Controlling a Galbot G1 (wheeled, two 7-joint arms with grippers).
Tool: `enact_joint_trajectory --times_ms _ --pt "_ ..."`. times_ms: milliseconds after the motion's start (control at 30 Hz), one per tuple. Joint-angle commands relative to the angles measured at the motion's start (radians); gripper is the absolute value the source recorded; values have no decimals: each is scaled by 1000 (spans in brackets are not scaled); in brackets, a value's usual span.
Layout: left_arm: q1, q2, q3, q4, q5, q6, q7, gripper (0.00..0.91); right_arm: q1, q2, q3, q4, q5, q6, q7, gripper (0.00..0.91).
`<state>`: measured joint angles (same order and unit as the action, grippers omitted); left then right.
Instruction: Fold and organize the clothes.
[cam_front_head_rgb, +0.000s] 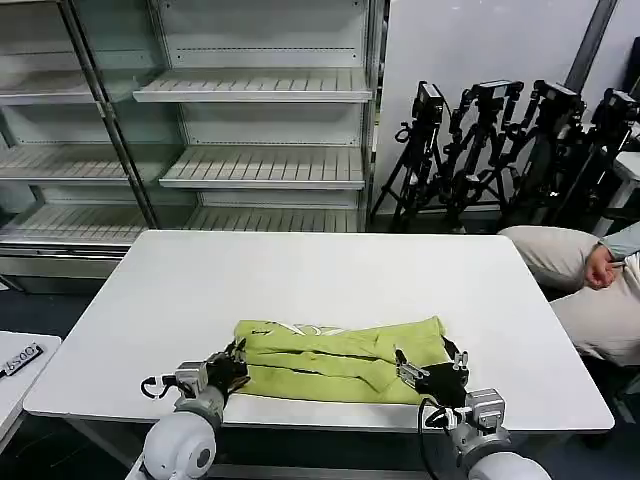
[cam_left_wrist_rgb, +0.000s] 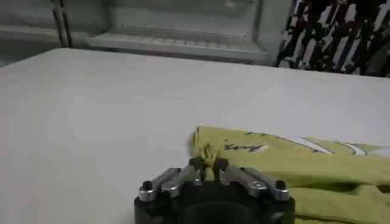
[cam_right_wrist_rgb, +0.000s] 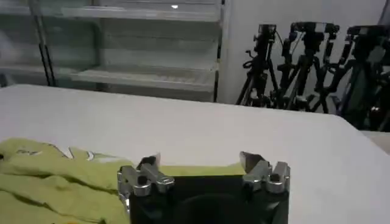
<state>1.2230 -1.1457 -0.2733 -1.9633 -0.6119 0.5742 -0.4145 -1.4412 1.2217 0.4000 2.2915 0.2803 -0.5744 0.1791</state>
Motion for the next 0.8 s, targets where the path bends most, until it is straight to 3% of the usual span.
enact_joint_trajectory --times_ms 33,167,300,433,533,633,800 --pt "41 6 -27 -7 126 3 45 0 -2 1 -3 1 -8 2 -1 907" --pt "64 45 -106 7 284 3 120 0 3 2 -2 1 -9 -1 1 907" --pt "83 109 -242 22 302 3 181 0 -6 4 6 7 -9 -2 1 907" --pt "116 225 -419 2 269 4 258 0 -20 2 18 14 -9 0 1 907" --pt "117 259 -499 -57 245 5 277 0 -18 6 17 12 -12 1 4 907" --pt "114 225 -444 -203 262 6 265 0 -13 16 13 8 -18 1 4 907" --pt "78 62 -210 -342 369 6 259 0 -15 9 21 19 -20 -3 5 907"
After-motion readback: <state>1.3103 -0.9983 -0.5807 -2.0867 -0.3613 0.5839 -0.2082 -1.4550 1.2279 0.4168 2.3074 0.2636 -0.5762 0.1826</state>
